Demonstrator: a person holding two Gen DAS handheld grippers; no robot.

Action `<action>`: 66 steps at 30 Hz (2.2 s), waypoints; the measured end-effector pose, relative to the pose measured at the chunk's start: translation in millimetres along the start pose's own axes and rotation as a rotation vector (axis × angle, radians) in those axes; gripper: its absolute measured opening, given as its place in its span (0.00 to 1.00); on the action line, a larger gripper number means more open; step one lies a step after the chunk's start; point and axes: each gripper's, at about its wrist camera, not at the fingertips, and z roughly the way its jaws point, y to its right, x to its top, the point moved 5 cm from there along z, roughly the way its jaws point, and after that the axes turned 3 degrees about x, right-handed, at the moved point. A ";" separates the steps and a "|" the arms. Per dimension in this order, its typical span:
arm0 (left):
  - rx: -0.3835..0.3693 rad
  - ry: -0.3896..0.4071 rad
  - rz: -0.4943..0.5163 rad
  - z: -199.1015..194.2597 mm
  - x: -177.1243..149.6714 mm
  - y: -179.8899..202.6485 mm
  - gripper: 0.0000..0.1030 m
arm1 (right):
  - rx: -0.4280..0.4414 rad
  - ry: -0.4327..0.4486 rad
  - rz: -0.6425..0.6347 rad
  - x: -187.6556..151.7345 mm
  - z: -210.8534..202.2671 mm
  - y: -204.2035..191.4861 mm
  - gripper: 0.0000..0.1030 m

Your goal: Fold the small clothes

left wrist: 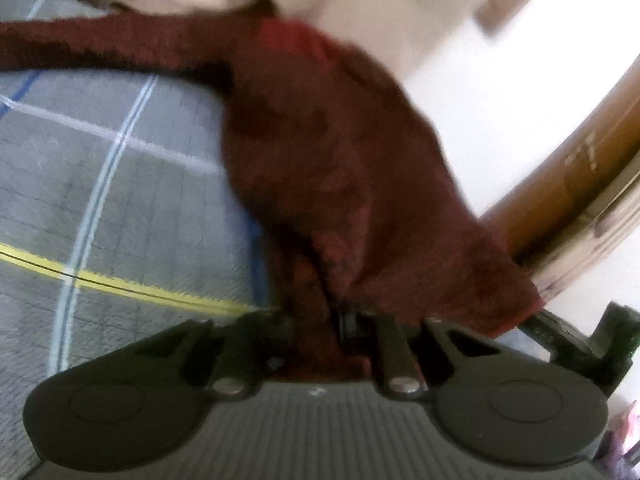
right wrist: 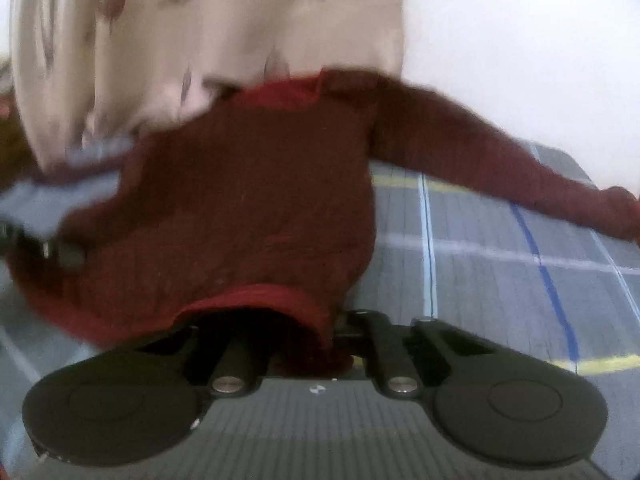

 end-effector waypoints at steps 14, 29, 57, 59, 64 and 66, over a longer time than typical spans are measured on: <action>0.059 0.028 -0.033 -142.2 -19.4 -3.8 0.16 | 0.078 0.078 -0.373 32.2 -168.1 -88.5 0.12; 0.276 0.418 -0.019 -220.7 -12.7 -36.0 0.80 | 0.289 -0.018 -0.011 -32.4 -183.2 -34.1 0.76; 0.109 0.359 -0.121 14.0 32.5 -6.2 0.80 | -0.260 0.181 0.824 45.9 25.0 397.9 0.16; 0.115 0.361 -0.113 13.5 31.2 -4.7 0.80 | -0.273 0.231 0.823 52.7 15.4 397.2 0.16; 0.112 0.348 -0.110 17.0 32.6 -3.3 0.83 | -0.382 0.400 0.771 65.7 -45.6 421.5 0.16; 0.112 0.347 -0.102 18.0 32.8 -2.1 0.85 | -0.414 0.335 0.758 57.4 -42.1 433.9 0.16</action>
